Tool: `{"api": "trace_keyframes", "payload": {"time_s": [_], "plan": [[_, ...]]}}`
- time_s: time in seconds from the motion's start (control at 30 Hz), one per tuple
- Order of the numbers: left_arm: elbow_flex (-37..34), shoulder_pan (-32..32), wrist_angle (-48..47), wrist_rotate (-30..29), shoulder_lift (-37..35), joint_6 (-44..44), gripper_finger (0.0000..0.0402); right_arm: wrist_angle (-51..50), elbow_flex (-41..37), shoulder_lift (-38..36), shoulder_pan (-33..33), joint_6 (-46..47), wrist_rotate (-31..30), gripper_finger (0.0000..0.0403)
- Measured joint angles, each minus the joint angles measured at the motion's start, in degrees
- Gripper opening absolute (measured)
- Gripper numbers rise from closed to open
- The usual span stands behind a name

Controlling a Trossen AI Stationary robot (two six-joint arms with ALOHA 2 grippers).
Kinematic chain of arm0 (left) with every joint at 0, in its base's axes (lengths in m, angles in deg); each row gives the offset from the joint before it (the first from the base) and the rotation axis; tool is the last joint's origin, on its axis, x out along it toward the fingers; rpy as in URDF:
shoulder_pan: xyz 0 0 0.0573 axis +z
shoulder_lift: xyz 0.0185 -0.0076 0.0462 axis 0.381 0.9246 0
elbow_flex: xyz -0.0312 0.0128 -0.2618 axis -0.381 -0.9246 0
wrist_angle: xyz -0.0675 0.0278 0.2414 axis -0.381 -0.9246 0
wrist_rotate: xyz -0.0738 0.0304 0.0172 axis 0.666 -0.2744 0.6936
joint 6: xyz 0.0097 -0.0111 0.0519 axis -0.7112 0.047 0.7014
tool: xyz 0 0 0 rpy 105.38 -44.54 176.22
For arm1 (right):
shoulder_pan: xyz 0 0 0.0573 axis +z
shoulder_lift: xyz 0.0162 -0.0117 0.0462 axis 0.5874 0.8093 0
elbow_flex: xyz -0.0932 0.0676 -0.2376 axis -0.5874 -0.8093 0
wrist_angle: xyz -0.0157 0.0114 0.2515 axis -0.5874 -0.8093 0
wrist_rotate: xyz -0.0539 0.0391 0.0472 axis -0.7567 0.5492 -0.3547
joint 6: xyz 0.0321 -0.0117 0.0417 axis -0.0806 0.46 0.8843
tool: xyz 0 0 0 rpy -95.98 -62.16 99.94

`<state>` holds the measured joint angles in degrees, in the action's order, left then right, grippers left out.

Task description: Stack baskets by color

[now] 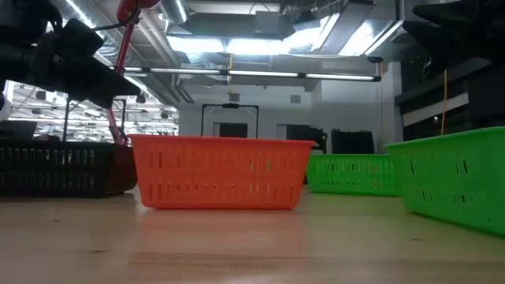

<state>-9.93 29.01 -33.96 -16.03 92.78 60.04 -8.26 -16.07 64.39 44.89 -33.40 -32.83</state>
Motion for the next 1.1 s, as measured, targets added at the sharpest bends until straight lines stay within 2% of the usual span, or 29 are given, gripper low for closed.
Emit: {"api": "trace_keyframes", "payload": {"time_s": [0.33, 0.73, 0.97, 1.03, 1.1], "plan": [[0.0, 0.0, 0.0, 0.0, 0.0, 0.0, 0.0000, 0.4, 0.0, 0.0, 0.0, 0.0, 0.0, 0.0128], [0.0, 0.0, 0.0, 0.0, 0.0, 0.0, 0.0000, 13.8, 0.0, 0.0, 0.0, -1.0, 0.1, 0.0128], [0.0, 0.0, 0.0, 0.0, 0.0, 0.0, 0.0000, 15.6, 0.0, 0.0, 0.0, 2.4, 0.6, 0.0128], [0.0, 0.0, 0.0, 0.0, 0.0, 0.0, 0.0000, 15.5, 0.0, 0.0, 0.0, 4.8, 3.5, 0.0128], [0.0, 0.0, 0.0, 0.0, 0.0, 0.3, 0.0000, 15.6, 0.0, 0.0, 0.0, 6.4, 8.9, 0.0128]]}}
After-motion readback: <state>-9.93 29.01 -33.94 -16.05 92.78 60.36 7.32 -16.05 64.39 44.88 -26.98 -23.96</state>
